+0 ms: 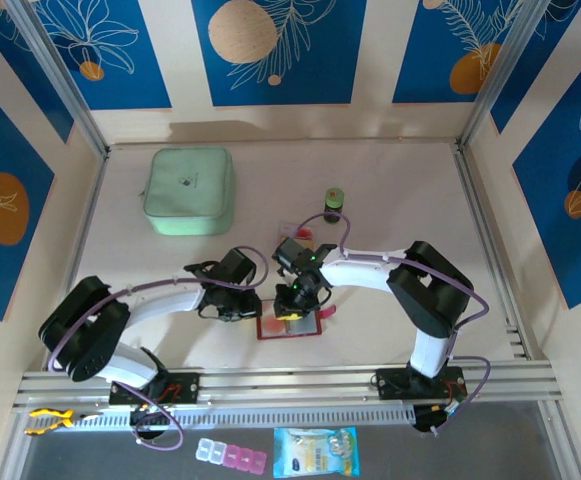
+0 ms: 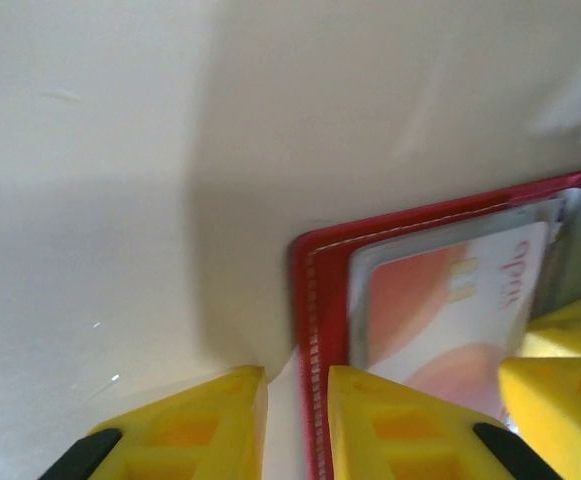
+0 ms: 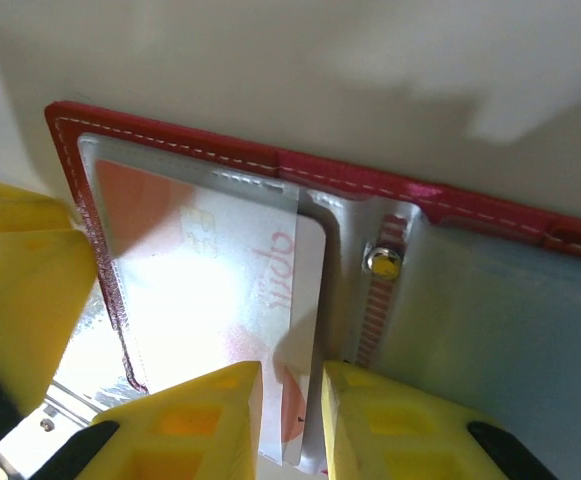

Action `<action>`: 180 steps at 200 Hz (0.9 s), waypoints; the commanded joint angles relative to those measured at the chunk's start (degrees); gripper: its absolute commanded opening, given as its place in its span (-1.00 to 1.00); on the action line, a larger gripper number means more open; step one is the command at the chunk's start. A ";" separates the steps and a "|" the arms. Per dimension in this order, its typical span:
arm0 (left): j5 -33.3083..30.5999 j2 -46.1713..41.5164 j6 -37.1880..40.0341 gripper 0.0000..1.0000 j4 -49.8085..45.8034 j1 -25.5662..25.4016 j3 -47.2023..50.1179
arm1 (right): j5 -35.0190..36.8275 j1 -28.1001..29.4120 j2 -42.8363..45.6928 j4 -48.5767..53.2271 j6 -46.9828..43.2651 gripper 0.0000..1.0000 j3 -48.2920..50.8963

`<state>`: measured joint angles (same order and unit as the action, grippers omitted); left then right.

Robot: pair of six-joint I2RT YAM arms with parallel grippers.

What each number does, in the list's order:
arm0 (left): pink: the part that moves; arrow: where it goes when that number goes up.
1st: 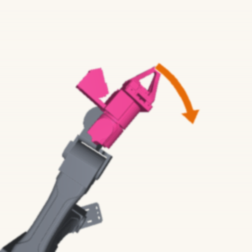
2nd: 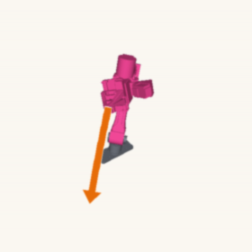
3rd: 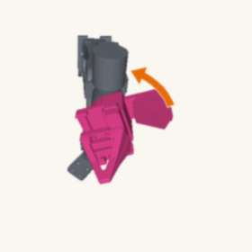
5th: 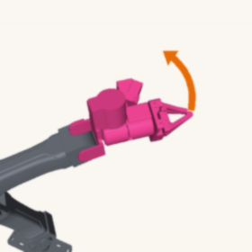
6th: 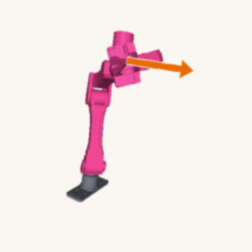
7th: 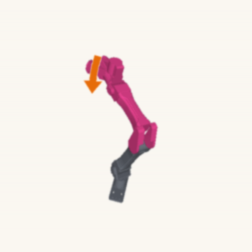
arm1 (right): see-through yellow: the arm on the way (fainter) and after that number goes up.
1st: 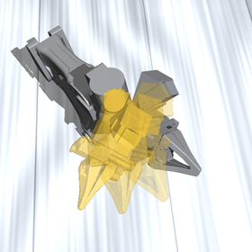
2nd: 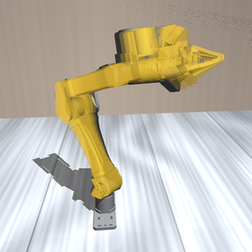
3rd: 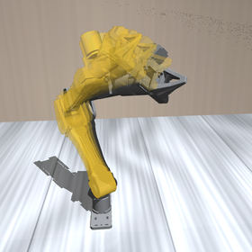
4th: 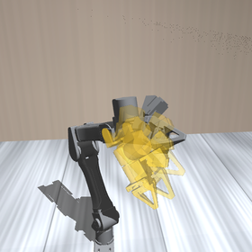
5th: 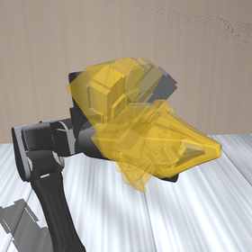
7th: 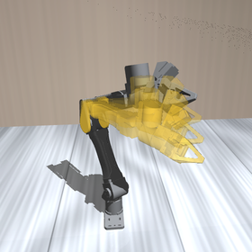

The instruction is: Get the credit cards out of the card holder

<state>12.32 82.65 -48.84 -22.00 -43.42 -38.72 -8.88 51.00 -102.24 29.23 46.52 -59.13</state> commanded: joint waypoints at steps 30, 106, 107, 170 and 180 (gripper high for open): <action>-0.30 -2.88 1.74 -0.55 -3.57 -0.42 -2.97 | -1.37 -0.19 3.04 -1.74 0.67 -0.51 2.17; 2.47 1.21 0.15 -0.88 0.48 -1.80 -2.93 | -7.64 -3.31 4.41 -9.72 3.00 -0.59 7.35; 2.41 1.25 0.15 -0.88 0.52 -1.78 -2.89 | -7.68 -3.25 4.37 -9.76 3.03 -0.59 7.40; 1.48 3.54 0.31 -0.96 1.00 -1.86 -1.32 | -9.72 -4.12 3.04 -12.21 3.79 -0.61 9.00; 1.57 3.94 0.32 -0.96 1.12 -1.86 -1.23 | -10.01 -4.11 2.77 -12.43 3.87 -0.61 9.12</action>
<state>13.89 85.36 -48.56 -21.23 -44.86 -40.91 -16.67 47.11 -99.11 17.56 49.56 -50.96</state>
